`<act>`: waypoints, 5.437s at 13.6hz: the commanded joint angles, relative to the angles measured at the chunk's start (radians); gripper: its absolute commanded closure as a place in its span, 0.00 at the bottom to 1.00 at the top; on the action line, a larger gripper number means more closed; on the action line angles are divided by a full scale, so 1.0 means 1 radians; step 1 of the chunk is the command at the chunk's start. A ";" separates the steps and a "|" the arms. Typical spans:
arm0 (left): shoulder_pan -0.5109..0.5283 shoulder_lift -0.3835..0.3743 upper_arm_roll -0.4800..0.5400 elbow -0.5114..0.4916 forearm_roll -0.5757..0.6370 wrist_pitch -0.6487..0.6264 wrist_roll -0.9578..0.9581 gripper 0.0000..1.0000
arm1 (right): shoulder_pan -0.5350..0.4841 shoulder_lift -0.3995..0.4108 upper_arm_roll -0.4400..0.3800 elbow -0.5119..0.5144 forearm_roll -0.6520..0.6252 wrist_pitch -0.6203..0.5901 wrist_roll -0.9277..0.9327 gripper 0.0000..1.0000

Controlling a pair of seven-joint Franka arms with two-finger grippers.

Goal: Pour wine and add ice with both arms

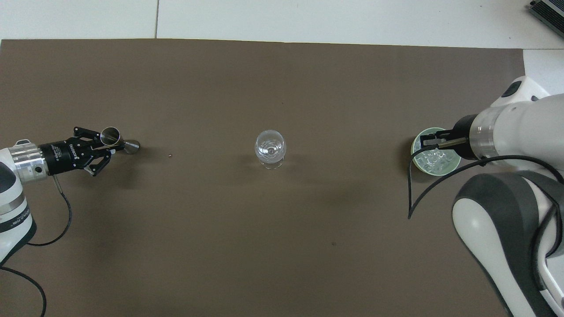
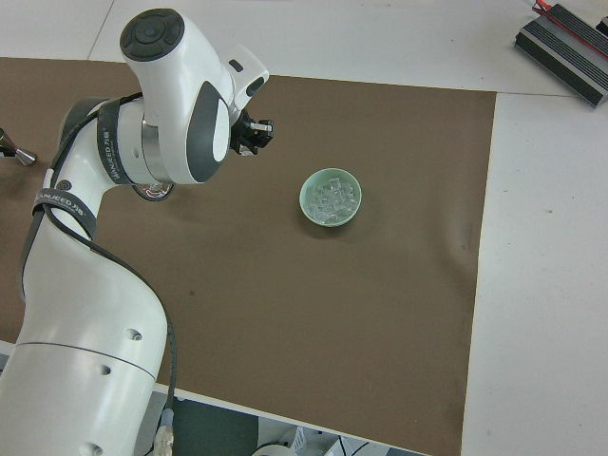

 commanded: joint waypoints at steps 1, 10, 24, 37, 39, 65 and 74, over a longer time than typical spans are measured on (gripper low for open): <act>-0.007 -0.009 0.002 -0.020 -0.011 0.001 -0.009 1.00 | -0.001 0.031 0.078 0.034 0.103 0.060 0.085 1.00; -0.013 -0.012 0.004 -0.029 -0.006 0.007 0.073 0.01 | 0.262 0.230 0.121 0.242 0.085 0.163 0.428 1.00; 0.008 -0.115 0.010 0.152 0.547 -0.010 0.134 0.00 | 0.322 0.333 0.118 0.226 -0.056 0.287 0.426 1.00; -0.116 -0.156 0.123 0.343 0.768 -0.157 0.341 0.00 | 0.326 0.321 0.118 0.204 -0.056 0.278 0.432 0.54; -0.143 -0.167 0.128 0.380 0.825 -0.193 0.480 0.00 | 0.297 0.277 0.116 0.197 -0.056 0.254 0.429 0.44; -0.173 -0.351 -0.075 0.357 1.158 -0.499 0.930 0.00 | -0.007 -0.078 -0.060 0.217 -0.108 -0.454 0.176 0.00; -0.182 -0.369 -0.073 0.362 1.157 -0.493 0.921 0.00 | 0.003 0.051 -0.069 0.401 -0.157 -0.526 0.178 0.00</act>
